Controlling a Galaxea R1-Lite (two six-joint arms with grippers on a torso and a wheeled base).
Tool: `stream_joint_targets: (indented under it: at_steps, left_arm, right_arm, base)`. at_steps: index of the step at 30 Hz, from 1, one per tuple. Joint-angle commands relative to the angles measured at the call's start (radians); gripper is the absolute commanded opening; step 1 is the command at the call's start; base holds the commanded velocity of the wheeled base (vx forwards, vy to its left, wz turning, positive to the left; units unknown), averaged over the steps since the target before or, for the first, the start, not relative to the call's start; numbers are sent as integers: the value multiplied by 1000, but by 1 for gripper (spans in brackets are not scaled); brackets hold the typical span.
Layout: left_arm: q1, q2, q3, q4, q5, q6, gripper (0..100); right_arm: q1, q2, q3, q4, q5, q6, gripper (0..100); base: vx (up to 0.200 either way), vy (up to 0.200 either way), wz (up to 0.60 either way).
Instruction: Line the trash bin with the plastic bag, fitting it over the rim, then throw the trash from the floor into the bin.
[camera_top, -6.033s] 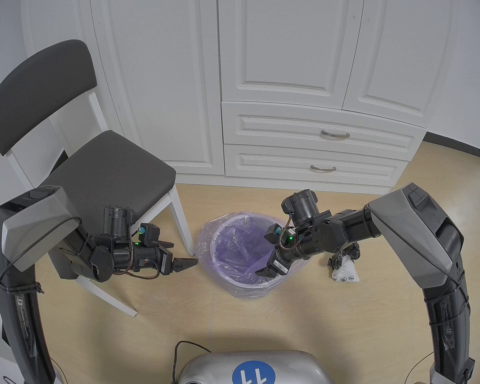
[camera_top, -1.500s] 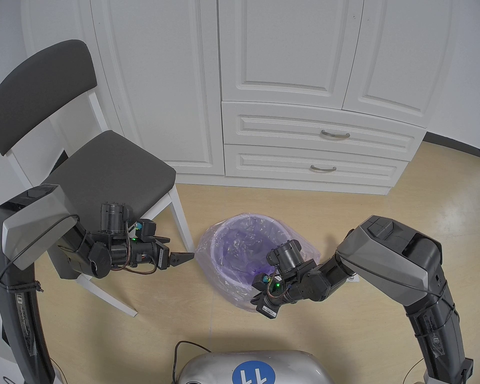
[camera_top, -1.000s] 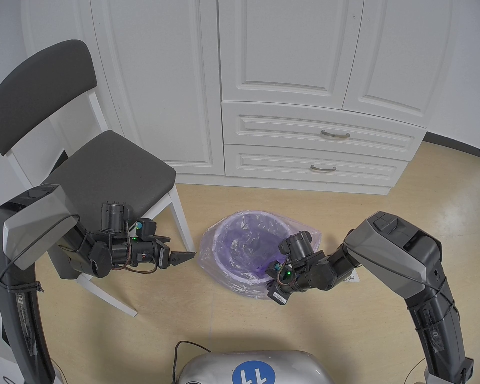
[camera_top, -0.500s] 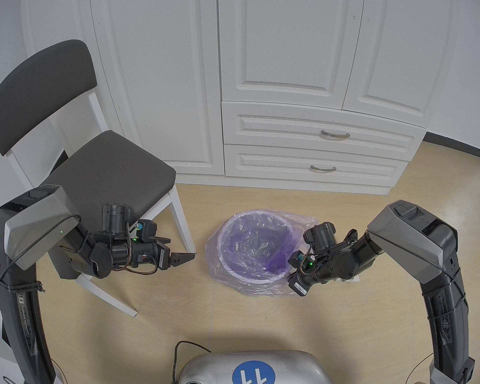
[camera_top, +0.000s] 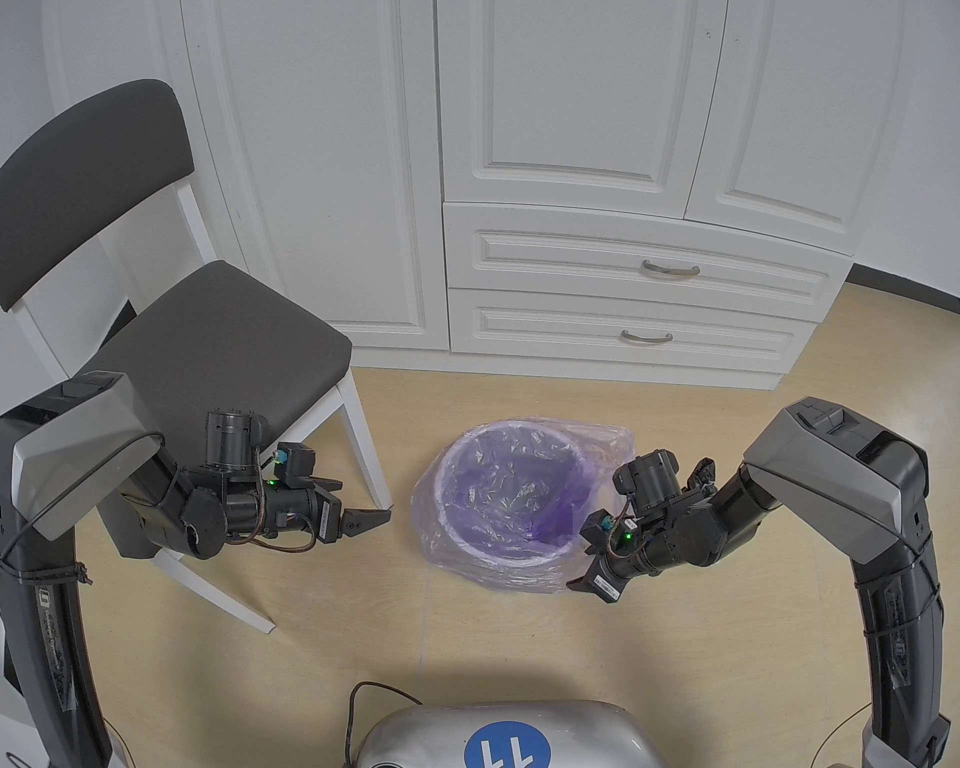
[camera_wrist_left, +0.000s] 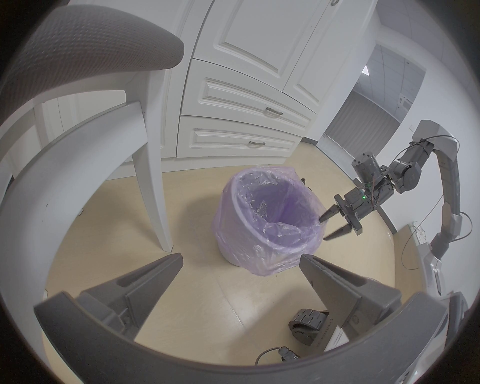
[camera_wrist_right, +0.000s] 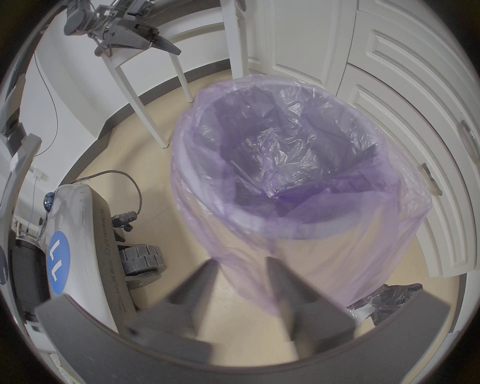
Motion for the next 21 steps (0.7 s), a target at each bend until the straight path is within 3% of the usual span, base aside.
stream_joint_targets:
  at_steps: [1, 14, 18, 21]
  left_arm:
    - [-2, 3, 2, 0, 0, 1, 100]
    - [-48, 66, 1, 0, 72, 10, 100]
    - [-55, 75, 2, 0, 73, 15, 100]
    - [-54, 77, 4, 0, 73, 15, 100]
  right_arm:
    - [2, -25, 25, -2, 2, -1, 100]
    - [1, -128, 191, -102, -5, 1, 100]
    - [-12, -191, 285, -187, -8, 9, 100]
    - [-35, -258, 417, -360, -33, 55, 100]
  base:
    - [0, 0, 0]
    - [0, 0, 0]
    - [0, 0, 0]
    - [0, 0, 0]
